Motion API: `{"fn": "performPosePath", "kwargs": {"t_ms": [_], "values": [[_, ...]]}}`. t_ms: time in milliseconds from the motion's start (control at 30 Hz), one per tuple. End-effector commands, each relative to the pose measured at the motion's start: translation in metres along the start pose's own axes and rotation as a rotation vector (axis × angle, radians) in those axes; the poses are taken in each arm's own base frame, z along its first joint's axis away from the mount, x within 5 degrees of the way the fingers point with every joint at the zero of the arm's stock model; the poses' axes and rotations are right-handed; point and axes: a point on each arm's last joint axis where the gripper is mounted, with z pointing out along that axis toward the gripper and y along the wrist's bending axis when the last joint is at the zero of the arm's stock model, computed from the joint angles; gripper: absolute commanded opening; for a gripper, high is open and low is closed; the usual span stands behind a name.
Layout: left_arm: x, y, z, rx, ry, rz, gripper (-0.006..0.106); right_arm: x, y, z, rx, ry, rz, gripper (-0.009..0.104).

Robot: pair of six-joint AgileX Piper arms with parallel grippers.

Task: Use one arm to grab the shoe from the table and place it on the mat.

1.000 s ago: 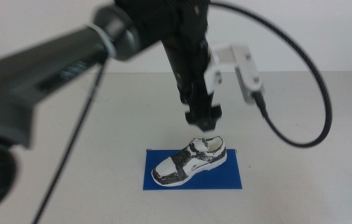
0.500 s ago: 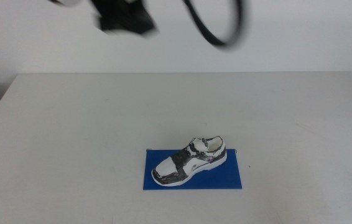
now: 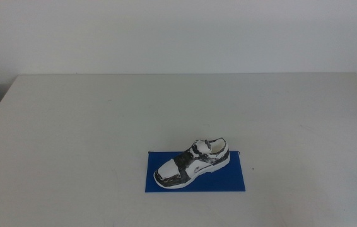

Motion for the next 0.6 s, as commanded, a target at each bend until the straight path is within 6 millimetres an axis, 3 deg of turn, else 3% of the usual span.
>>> {"fn": "performPosePath", "kwargs": {"t_ms": [0,100,300,567], "values": [[0.012,-0.002,-0.019,-0.141,-0.076,-0.153,0.094,-0.011,-0.001,-0.003,0.012,-0.109,-0.021,0.066],[0.039,-0.015,-0.021,-0.324,-0.160,-0.187,0.094,-0.011,-0.001,-0.003,0.012,-0.109,-0.021,0.066],[0.101,-0.070,-0.016,-0.541,-0.476,-0.264,0.094,-0.011,-0.001,-0.003,0.012,-0.109,-0.021,0.066],[0.194,-0.141,0.014,-0.512,-0.388,-0.538,0.094,-0.011,-0.001,-0.003,0.012,-0.109,-0.021,0.066]]}}
